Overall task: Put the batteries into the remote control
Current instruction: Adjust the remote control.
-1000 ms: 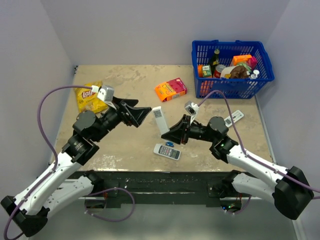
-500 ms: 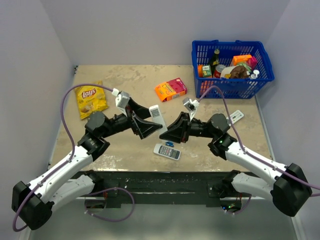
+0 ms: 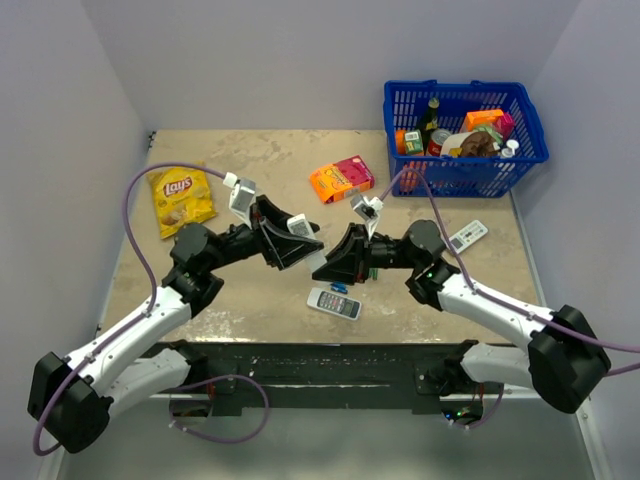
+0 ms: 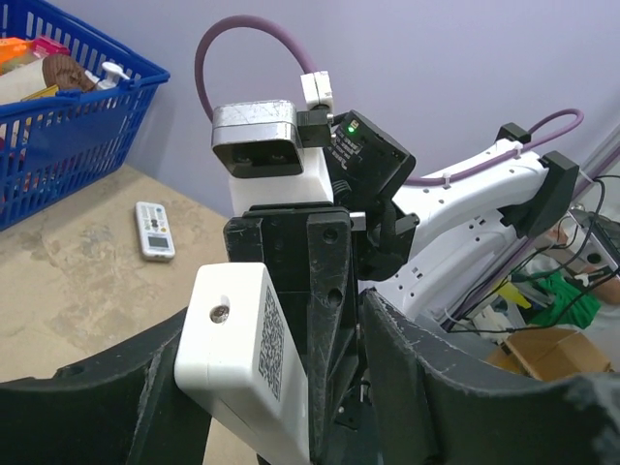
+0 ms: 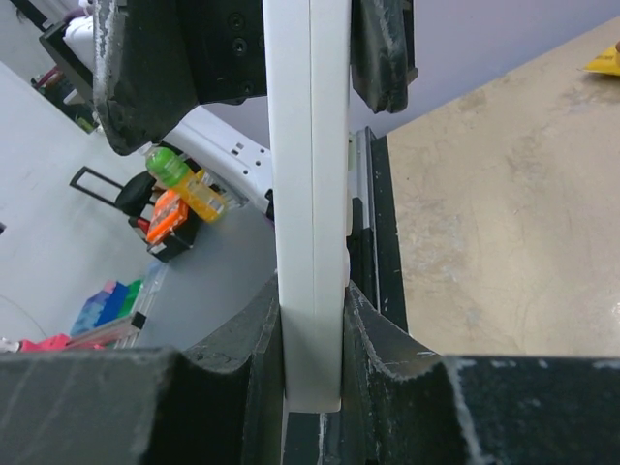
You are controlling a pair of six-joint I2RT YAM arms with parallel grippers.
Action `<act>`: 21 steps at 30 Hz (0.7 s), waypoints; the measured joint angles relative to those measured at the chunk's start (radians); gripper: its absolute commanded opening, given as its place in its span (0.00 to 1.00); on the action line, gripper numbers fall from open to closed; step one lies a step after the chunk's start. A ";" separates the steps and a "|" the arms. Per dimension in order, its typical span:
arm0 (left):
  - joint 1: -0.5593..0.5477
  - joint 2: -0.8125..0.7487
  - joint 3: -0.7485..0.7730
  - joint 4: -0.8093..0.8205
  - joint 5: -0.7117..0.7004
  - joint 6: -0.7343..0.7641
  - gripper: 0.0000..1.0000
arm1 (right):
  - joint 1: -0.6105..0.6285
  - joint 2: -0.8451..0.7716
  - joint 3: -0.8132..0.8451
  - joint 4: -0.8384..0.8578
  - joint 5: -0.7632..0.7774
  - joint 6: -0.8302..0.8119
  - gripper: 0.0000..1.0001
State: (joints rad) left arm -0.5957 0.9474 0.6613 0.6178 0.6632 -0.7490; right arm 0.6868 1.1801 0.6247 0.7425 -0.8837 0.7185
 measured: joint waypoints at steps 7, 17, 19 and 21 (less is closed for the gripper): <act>0.020 0.000 -0.023 0.013 0.002 -0.029 0.66 | 0.000 0.054 0.014 0.036 -0.019 0.007 0.00; 0.037 -0.013 -0.052 -0.010 -0.031 -0.036 0.23 | 0.000 0.096 0.048 0.062 -0.030 0.008 0.00; 0.043 -0.019 -0.051 -0.030 -0.041 -0.037 0.12 | 0.002 0.104 0.051 0.070 -0.029 0.007 0.00; 0.043 -0.033 -0.045 -0.069 -0.059 -0.024 0.03 | 0.002 0.116 0.055 0.079 -0.035 0.003 0.07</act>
State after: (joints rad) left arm -0.5522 0.9146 0.6159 0.5491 0.6044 -0.7734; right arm 0.6888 1.2964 0.6792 0.8211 -0.9192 0.7216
